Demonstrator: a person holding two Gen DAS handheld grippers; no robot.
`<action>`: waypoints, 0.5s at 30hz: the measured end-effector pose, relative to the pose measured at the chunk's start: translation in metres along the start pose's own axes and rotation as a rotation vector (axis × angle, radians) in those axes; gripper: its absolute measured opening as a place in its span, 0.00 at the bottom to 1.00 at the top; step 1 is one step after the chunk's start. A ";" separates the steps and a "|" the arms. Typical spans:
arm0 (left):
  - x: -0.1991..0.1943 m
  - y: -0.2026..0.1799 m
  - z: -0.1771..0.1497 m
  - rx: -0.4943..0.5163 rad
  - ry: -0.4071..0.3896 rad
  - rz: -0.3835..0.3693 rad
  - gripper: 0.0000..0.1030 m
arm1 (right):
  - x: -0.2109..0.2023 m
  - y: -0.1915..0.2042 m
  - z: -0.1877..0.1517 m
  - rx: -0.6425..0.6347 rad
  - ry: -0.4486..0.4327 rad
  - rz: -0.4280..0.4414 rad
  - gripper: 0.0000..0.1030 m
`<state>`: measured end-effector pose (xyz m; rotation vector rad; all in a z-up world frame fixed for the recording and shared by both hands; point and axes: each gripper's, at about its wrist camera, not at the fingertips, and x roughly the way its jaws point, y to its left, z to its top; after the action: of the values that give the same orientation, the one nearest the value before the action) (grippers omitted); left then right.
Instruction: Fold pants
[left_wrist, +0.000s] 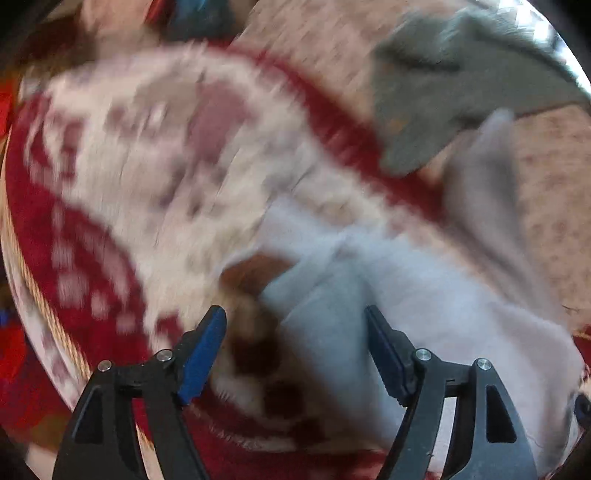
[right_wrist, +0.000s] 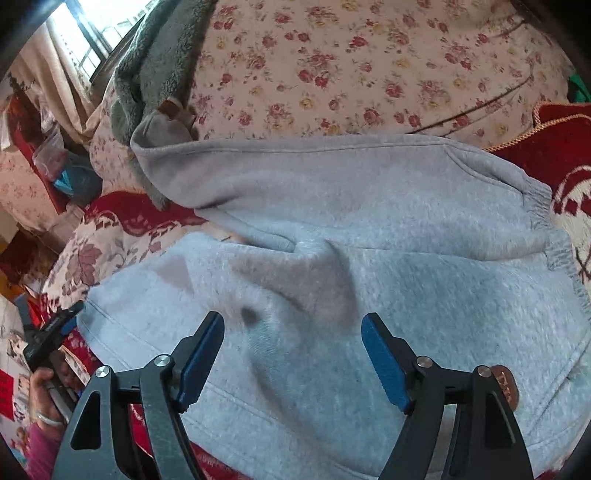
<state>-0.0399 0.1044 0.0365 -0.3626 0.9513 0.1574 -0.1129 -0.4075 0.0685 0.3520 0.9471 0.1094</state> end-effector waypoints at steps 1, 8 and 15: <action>0.007 0.006 -0.004 -0.027 0.035 -0.005 0.73 | 0.002 0.000 -0.001 0.003 0.011 0.001 0.79; -0.014 0.015 -0.003 -0.022 -0.023 -0.060 0.73 | 0.000 0.008 -0.006 -0.024 0.021 0.038 0.79; -0.017 0.016 0.010 -0.056 -0.049 -0.034 0.73 | -0.011 0.016 0.003 -0.042 -0.006 0.067 0.79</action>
<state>-0.0467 0.1231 0.0523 -0.4249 0.8930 0.1616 -0.1157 -0.3956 0.0842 0.3450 0.9257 0.1896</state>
